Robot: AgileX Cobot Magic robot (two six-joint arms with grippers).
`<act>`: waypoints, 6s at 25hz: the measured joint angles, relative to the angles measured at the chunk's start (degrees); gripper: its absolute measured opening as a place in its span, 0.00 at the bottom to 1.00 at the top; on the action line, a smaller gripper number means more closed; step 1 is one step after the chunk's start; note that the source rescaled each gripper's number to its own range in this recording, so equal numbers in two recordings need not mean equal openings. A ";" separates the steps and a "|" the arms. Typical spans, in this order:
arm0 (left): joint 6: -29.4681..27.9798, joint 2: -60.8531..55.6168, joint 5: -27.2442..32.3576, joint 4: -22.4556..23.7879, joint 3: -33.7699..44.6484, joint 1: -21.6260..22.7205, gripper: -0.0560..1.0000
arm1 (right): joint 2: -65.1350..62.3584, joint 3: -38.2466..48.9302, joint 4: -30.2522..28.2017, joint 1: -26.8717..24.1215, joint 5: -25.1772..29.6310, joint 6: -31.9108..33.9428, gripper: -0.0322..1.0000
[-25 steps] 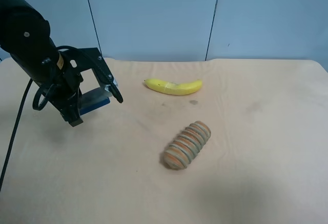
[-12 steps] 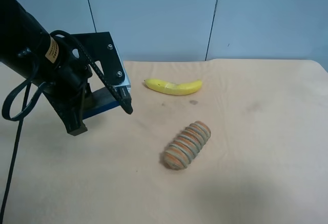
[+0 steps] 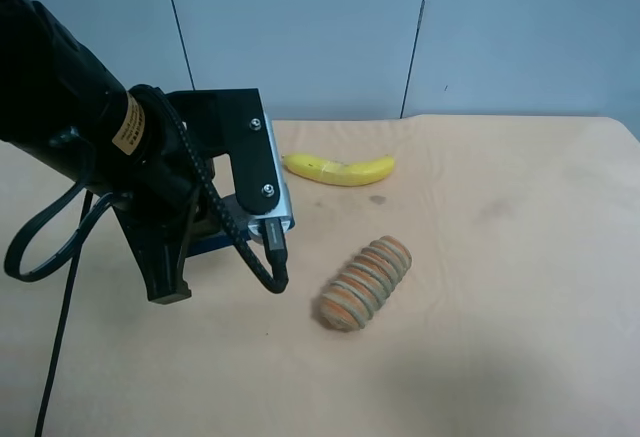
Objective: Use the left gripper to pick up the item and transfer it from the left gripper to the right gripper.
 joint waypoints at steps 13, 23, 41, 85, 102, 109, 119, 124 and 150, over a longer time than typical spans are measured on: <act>0.00 0.00 -1.06 -0.57 0.00 -0.18 0.06 | 3.18 -0.57 5.38 0.00 -1.31 4.27 1.00; 0.01 0.00 -1.11 -0.72 0.00 -0.18 0.06 | 34.44 -11.16 31.86 0.00 -6.46 -4.61 1.00; 0.01 -0.24 -5.93 0.50 0.00 -0.18 0.06 | 75.27 -11.84 80.83 6.14 -3.32 -45.59 1.00; 0.84 -2.78 -11.07 0.66 -5.49 -7.14 0.06 | 86.52 -13.49 85.57 10.70 -0.86 -40.77 0.96; 0.72 -2.78 -11.46 1.60 -5.49 -7.19 0.69 | 86.56 -13.65 84.25 10.70 -1.07 -39.48 0.04; 0.60 -2.99 -10.29 2.27 -5.49 -7.19 0.99 | 86.56 -13.65 84.25 10.70 -1.07 -39.53 0.04; -10.05 -13.16 11.00 3.55 -5.49 -7.21 1.00 | 86.56 -13.65 84.25 10.70 -1.07 -39.53 0.04; -21.45 -20.88 21.01 3.11 -5.49 -7.21 1.00 | 86.56 -13.65 84.15 10.70 -1.07 -39.53 0.04; -28.85 -76.14 24.62 -4.95 23.42 -7.25 1.00 | 86.56 -13.65 81.34 10.70 -2.23 -39.48 0.04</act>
